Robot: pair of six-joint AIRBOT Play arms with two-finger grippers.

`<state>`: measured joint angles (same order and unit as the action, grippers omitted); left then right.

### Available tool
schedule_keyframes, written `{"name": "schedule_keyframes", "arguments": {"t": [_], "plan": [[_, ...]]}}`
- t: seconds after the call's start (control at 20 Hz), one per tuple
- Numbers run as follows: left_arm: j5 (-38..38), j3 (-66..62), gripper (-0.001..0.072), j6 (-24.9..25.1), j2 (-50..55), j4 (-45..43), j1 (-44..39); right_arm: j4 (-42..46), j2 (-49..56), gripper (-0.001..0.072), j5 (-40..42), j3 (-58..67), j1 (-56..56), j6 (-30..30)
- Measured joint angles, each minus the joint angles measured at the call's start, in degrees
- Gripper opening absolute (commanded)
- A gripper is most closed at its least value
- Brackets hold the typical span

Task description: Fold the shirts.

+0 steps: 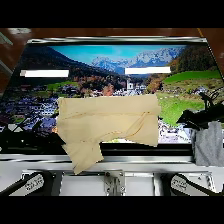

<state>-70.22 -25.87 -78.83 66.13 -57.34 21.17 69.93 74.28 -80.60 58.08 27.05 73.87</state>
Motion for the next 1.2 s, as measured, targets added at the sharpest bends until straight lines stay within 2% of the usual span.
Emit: {"name": "schedule_keyframes", "arguments": {"t": [0.1,0.15,0.2,0.25,0.45,0.8,0.85,0.9,1.05,1.2], "plan": [[2.12,0.31,0.0309,0.07,1.03,1.03,-1.05,-0.63,0.00,0.0635,-0.15,-0.72,0.00,-0.04],[3.15,0.37,0.0166,0.07,1.51,1.68,-1.68,-1.05,0.00,0.0635,-0.52,-1.46,0.00,-0.04],[4.15,0.42,0.0067,0.13,1.88,2.01,-2.34,-1.27,0.00,0.0636,-0.92,-2.47,-0.07,-0.07],[4.79,0.42,0.0040,0.31,2.08,2.45,-2.71,-1.33,-0.02,0.0635,-1.14,-3.82,-0.35,-0.17],[5.79,0.42,0.0040,2.03,2.51,3.15,-3.54,-3.21,-0.02,0.0635,-1.29,-12.46,-3.91,-1.51],[4.61,-1.18,0.0039,3.91,1.57,3.34,-3.67,-7.34,-0.02,0.0632,6.38,-21.75,-13.46,-1.07],[4.46,-1.66,0.0039,4.02,1.44,3.34,-3.67,-7.50,-0.04,0.0563,7.50,-22.14,-14.47,-0.33],[4.28,-2.27,0.0039,4.04,1.29,3.37,-3.67,-7.58,-0.04,0.0366,8.83,-22.45,-15.47,0.72],[3.61,-4.15,0.0039,4.24,1.09,3.41,-3.67,-7.85,-0.04,0.0058,11.91,-22.88,-17.90,4.15],[2.49,-6.16,0.0038,4.76,0.98,3.39,-3.67,-7.80,-0.28,0.0060,12.33,-22.93,-19.17,4.55]]}}
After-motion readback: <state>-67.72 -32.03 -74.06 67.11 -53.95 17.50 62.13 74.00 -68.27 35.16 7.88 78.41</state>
